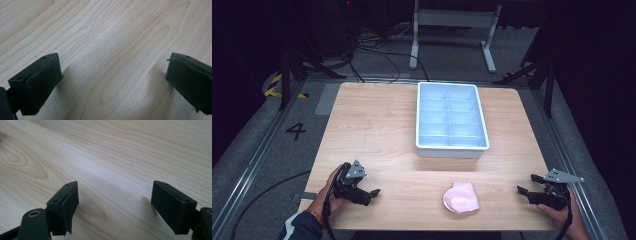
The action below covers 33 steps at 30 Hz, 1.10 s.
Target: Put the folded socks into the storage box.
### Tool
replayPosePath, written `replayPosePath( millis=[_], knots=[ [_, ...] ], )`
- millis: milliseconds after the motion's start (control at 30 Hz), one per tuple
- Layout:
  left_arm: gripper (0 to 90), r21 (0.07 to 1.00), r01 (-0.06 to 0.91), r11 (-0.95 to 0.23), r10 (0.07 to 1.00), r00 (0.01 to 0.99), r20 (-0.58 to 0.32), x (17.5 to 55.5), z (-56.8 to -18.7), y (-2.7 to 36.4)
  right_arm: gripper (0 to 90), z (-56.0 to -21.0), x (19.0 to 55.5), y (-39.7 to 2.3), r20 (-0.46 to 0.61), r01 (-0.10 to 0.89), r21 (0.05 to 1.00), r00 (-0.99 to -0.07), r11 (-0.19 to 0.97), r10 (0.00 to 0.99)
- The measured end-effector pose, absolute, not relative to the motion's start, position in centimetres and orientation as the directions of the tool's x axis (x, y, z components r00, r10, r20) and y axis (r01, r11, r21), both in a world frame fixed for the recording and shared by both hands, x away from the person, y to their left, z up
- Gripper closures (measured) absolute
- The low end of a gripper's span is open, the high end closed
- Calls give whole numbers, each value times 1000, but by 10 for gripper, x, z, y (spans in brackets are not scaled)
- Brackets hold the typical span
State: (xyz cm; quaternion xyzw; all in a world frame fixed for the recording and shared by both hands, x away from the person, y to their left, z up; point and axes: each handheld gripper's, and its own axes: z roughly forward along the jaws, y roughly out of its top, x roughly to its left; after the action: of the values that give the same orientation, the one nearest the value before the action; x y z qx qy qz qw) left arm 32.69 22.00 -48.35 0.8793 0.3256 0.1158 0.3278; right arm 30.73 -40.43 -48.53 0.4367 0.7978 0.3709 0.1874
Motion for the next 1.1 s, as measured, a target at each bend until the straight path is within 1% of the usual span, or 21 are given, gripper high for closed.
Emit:
replayPosePath(
  millis=[133, 200, 400, 1100],
  knots=[
    [2, 652, 495, -575, 646, 763, -10, 327, -483, 220, 231, -483, 306, -403, 18, 554, 755, -552, 350, 834],
    [2, 652, 493, -576, 644, 765, -9, 327, -483, 220, 236, -481, 305, -402, 32, 548, 762, -565, 345, 825],
    [2, 652, 494, -576, 645, 764, -9, 327, -483, 220, 240, -472, 303, -393, 18, 522, 768, -598, 372, 802],
    [2, 652, 495, -575, 646, 763, -10, 327, -483, 220, 248, -446, 301, -349, 12, 450, 778, -709, 439, 705]
  ],
)
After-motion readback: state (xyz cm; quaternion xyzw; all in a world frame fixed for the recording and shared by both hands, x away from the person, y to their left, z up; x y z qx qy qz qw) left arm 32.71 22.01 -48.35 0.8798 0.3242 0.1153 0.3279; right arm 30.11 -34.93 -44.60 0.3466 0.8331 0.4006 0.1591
